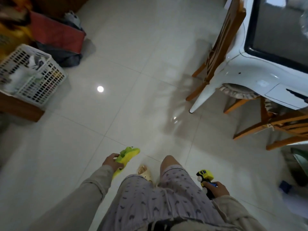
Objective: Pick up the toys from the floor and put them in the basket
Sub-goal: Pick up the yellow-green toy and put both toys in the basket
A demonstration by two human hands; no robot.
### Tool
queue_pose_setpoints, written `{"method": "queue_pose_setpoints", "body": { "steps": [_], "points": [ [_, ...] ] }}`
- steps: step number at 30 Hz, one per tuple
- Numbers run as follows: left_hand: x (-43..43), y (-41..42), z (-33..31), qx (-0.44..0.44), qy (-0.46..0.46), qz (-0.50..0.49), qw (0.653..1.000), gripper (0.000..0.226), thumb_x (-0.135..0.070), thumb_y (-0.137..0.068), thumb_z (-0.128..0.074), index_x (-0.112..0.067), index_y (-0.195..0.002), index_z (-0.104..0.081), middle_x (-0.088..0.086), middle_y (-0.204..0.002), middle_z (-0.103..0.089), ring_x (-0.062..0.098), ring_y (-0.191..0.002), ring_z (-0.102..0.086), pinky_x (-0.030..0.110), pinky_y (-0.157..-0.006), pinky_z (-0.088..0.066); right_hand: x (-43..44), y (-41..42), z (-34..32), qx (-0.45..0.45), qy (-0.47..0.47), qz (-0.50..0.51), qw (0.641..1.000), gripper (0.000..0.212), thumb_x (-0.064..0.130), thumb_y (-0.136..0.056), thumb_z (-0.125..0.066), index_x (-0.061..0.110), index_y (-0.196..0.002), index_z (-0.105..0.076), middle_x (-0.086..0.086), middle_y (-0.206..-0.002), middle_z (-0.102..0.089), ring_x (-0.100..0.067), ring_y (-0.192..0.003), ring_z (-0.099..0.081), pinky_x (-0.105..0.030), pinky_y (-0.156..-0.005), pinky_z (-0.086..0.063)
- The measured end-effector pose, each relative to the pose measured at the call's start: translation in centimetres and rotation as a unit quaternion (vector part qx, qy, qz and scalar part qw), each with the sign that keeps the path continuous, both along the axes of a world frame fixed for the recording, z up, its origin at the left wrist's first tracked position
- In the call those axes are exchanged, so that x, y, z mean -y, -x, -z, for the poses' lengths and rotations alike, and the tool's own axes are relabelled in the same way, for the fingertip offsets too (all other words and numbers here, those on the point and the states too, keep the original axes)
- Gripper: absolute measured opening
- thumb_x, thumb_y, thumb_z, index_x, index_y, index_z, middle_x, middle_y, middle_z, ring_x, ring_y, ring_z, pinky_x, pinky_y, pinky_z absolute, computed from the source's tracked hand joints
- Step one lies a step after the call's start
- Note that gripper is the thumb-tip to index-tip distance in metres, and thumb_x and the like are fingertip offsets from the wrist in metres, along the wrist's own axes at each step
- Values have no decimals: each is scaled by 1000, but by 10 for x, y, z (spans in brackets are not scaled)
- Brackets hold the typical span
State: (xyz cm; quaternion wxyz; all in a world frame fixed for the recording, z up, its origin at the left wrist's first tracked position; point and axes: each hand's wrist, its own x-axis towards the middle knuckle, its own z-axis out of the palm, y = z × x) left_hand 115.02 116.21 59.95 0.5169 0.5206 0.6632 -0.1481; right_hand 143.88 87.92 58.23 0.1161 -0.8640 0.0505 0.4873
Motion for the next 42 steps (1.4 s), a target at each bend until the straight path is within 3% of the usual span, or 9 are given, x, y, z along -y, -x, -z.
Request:
{"method": "queue_pose_setpoints", "body": {
  "steps": [11,16,20,25,29,31,34,37,42],
  "points": [
    [-55,-32,25,-28,40,-154,987,64,9,-70,-71,4,-130,-48,26,-135,-52,37,-120,-54,37,-93,-44,-211,-121,16,-18,-41,-101,994,37,28,-76,-74,2,-98,-61,-18,-73,-58,-27,-61,-53,-31,-58,-46],
    [-71,-58,25,-27,57,-244,968,65,12,-68,-72,6,-129,-49,28,-133,-53,37,-120,-54,33,-87,-42,-331,-161,-3,-17,-75,-212,974,36,31,-77,-73,9,-102,-58,-22,-98,-61,-31,-78,-59,-42,-69,-55],
    [-83,-77,21,8,52,-341,939,87,-3,-44,-69,10,-128,-49,33,-131,-52,43,-119,-52,36,-85,-40,-410,-173,-14,-2,-110,-300,947,37,25,-80,-71,4,-108,-59,-13,-93,-57,-28,-84,-59,-27,-60,-50],
    [-107,-88,26,-9,61,-404,912,66,14,-64,-70,12,-127,-49,37,-130,-50,46,-118,-52,42,-88,-41,-488,-178,-18,-9,-130,-332,934,42,24,-81,-71,2,-114,-57,-11,-68,-58,-23,-53,-53,-24,-42,-45],
    [-147,-88,37,-8,53,-439,897,57,22,-71,-64,15,-126,-48,40,-128,-51,46,-119,-52,41,-87,-41,-536,-179,-9,-24,-126,-334,934,44,21,-80,-72,3,-116,-54,-16,-87,-58,-27,-73,-56,-31,-58,-47],
    [-177,-86,40,-13,50,-451,891,56,20,-71,-64,15,-125,-49,39,-127,-53,45,-118,-53,45,-94,-42,-559,-179,-5,-16,-110,-362,926,39,23,-80,-72,5,-111,-58,-15,-93,-59,-26,-79,-57,-27,-61,-44],
    [-235,-83,39,4,43,-502,864,65,14,-60,-69,16,-123,-51,41,-123,-54,46,-116,-54,39,-87,-41,-596,-181,1,-3,-96,-374,922,13,18,-78,-73,12,-72,-63,-5,-63,-61,-23,-75,-56,-19,-54,-43],
    [-302,-80,34,4,23,-521,853,58,5,-62,-68,16,-118,-55,37,-121,-58,42,-115,-56,33,-83,-38,-628,-181,1,4,-80,-356,931,17,11,-77,-74,8,-75,-57,-7,-65,-56,-22,-73,-54,-25,-64,-40],
    [-415,-73,22,44,-18,-497,866,55,16,-68,-67,14,-121,-52,36,-125,-56,42,-116,-57,39,-88,-45,-686,-176,-6,10,-67,-299,952,26,-5,-77,-70,4,-55,-60,0,-41,-51,-19,-46,-47,-23,-42,-41]
  ]
}}
